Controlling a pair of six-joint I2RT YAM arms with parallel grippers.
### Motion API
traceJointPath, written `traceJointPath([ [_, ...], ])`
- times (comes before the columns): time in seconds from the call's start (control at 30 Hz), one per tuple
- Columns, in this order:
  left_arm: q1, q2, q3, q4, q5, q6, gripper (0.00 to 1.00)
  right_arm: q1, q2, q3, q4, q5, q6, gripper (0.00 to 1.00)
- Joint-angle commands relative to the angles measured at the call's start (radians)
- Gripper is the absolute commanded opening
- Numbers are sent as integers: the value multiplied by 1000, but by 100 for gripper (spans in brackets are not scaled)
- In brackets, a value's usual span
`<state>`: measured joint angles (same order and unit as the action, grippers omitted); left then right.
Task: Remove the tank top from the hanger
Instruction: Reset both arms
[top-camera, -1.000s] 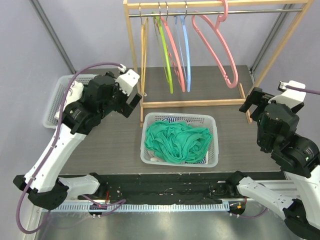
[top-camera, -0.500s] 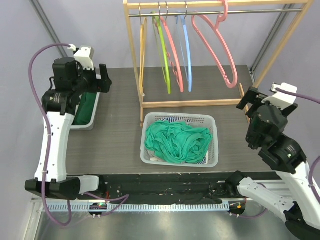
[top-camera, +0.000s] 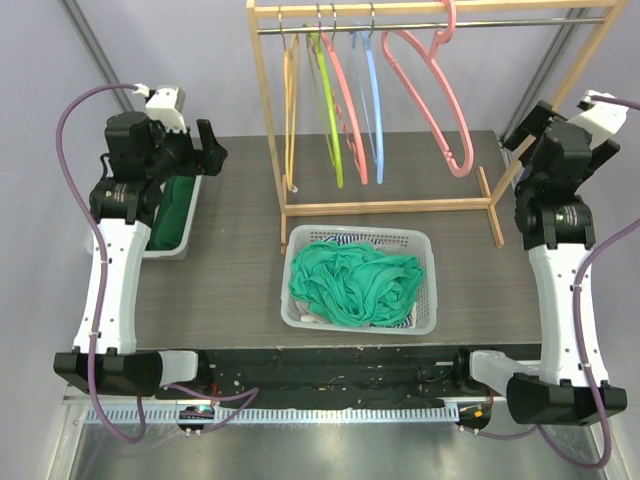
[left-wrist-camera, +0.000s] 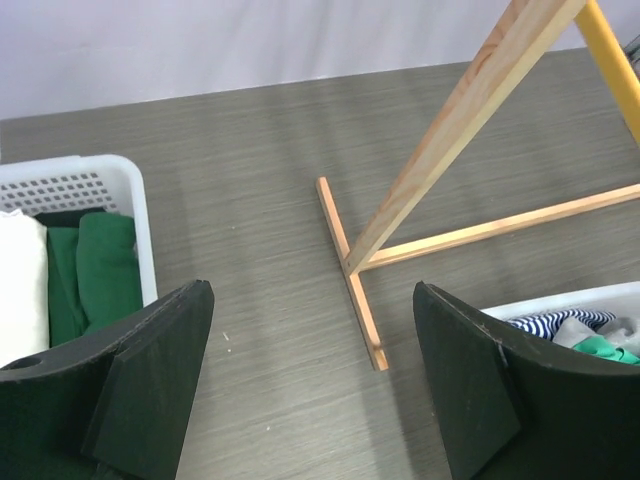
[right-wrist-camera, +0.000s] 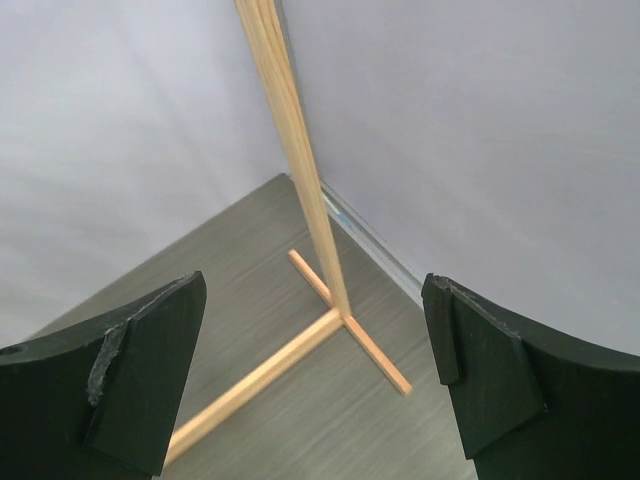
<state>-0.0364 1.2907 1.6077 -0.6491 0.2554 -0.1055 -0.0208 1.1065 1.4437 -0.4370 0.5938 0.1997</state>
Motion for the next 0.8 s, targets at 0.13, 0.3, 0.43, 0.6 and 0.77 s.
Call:
traceJointPath([
  [0.13, 15, 7, -118, 198, 28, -17, 82, -159, 92, 26, 112, -290, 121, 100],
  [0.3, 16, 25, -283, 301, 34, -13, 77, -150, -89, -309, 335, -302, 84, 100],
  [0.43, 16, 15, -411, 384, 22, -2, 79, -93, -186, -523, 331, -325, 34, 100],
  [0.6, 15, 44, -387, 296, 30, -22, 87, -16, -157, -513, 141, -220, 93, 100],
  [0.77, 15, 64, -365, 229, -44, -79, 88, 50, -111, -408, 55, -108, 132, 100],
])
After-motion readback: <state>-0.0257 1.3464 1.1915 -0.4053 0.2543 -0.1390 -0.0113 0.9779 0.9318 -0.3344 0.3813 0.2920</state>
